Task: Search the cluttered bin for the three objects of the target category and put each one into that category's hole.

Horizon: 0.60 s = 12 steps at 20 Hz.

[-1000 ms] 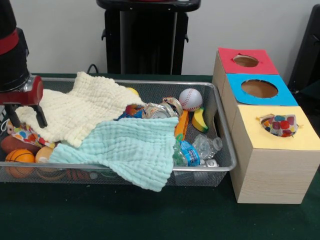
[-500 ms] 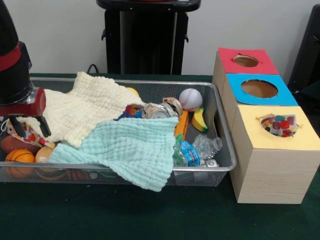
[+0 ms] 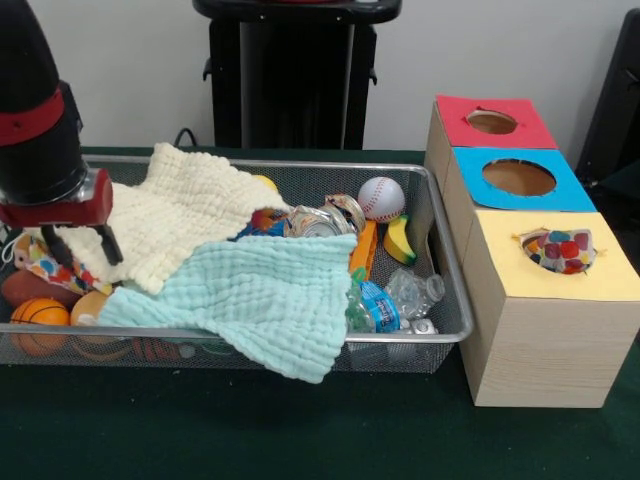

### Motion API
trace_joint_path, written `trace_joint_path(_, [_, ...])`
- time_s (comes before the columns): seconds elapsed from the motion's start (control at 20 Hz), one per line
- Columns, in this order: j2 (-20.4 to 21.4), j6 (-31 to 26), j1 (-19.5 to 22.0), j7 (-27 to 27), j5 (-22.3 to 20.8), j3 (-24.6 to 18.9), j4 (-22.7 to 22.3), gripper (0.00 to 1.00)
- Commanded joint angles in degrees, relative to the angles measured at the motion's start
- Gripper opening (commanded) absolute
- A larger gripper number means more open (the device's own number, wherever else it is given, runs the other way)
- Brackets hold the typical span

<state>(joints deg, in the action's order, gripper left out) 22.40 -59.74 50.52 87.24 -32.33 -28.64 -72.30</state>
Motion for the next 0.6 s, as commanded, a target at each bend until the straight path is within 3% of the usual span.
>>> trace_joint_path(0.05, [7.96, -4.4, -2.75, -5.92, 2.08, -0.97, -11.57, 1.0])
trace_joint_path(0.2, [9.63, -6.39, -3.25, -6.79, 2.17, -0.6, -11.86, 1.0])
trace_joint_path(0.6, [18.42, -9.9, -2.76, -5.98, 6.19, -0.13, -21.07, 1.0])
